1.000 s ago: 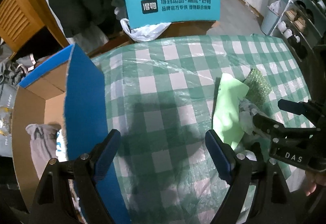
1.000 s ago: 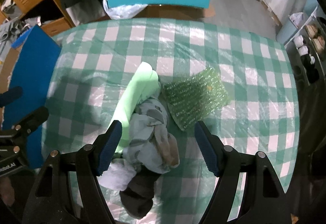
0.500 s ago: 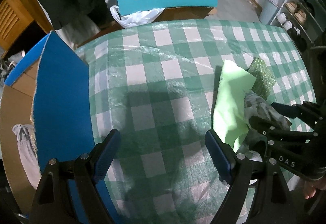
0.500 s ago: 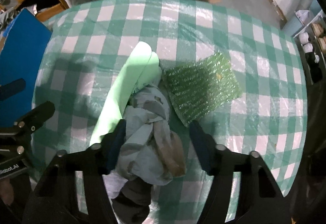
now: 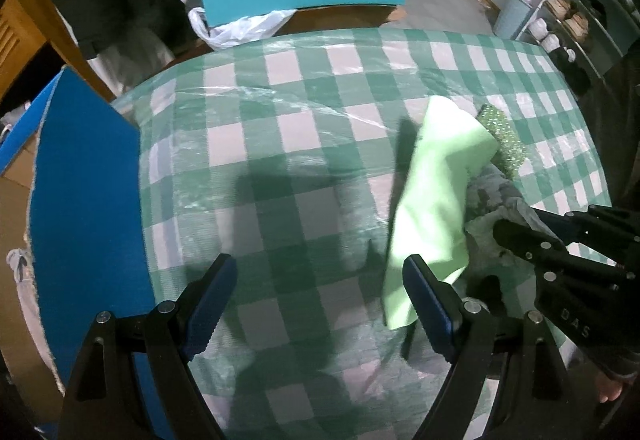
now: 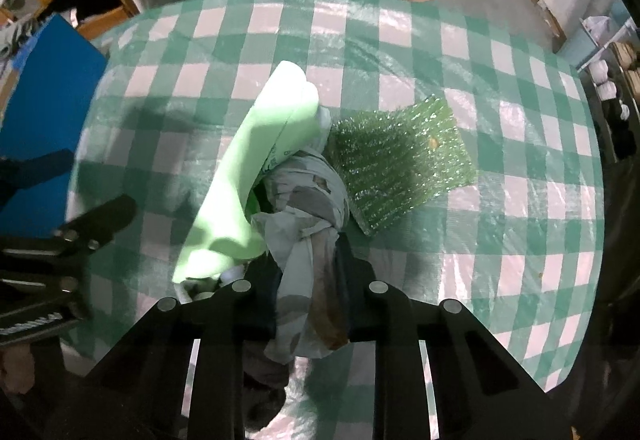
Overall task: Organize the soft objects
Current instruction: 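Grasp the grey cloth bundle with the right gripper while the left gripper grasps the green foam, then lift and carry the grey cloth bundle and green foam over the cardboard box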
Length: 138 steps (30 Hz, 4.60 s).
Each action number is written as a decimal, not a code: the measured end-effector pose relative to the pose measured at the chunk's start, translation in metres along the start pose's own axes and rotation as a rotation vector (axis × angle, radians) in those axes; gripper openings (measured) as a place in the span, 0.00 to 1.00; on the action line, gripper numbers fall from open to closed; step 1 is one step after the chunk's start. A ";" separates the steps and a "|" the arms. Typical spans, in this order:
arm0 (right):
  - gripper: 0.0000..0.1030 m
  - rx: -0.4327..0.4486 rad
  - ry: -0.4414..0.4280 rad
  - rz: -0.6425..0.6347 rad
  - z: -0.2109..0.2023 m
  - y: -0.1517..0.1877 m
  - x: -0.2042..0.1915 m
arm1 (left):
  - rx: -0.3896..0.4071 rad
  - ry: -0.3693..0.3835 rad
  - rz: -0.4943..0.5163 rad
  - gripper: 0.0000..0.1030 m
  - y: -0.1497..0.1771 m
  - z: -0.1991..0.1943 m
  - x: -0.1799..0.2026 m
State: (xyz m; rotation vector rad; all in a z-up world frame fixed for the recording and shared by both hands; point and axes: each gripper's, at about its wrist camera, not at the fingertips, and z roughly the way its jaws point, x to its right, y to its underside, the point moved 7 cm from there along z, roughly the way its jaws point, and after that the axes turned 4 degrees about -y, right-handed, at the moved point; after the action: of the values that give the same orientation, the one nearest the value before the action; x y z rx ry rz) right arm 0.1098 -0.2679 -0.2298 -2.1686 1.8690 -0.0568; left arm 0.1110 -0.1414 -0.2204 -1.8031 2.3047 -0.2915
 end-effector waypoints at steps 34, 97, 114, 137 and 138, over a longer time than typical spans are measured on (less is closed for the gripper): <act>0.20 0.074 -0.046 0.151 -0.030 0.014 0.054 | -0.120 0.056 0.050 0.84 -0.011 0.063 0.068; 0.20 0.208 -0.056 0.020 -0.098 0.005 -0.005 | 0.185 -0.114 0.019 0.04 -0.009 -0.072 -0.002; 0.20 0.254 -0.079 -0.069 -0.122 -0.001 -0.050 | 0.251 -0.156 -0.030 0.04 0.006 -0.119 -0.045; 0.20 0.266 -0.129 -0.196 -0.128 -0.019 -0.130 | 0.301 -0.186 -0.132 0.04 0.029 -0.154 -0.111; 0.20 0.266 -0.131 -0.200 -0.128 -0.020 -0.133 | 0.300 -0.187 -0.138 0.04 0.030 -0.154 -0.115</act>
State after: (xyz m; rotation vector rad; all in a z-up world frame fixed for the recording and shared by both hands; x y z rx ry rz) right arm 0.0808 -0.1586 -0.0824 -2.1104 1.4772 -0.1870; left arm 0.0670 -0.0176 -0.0765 -1.7567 1.9007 -0.4432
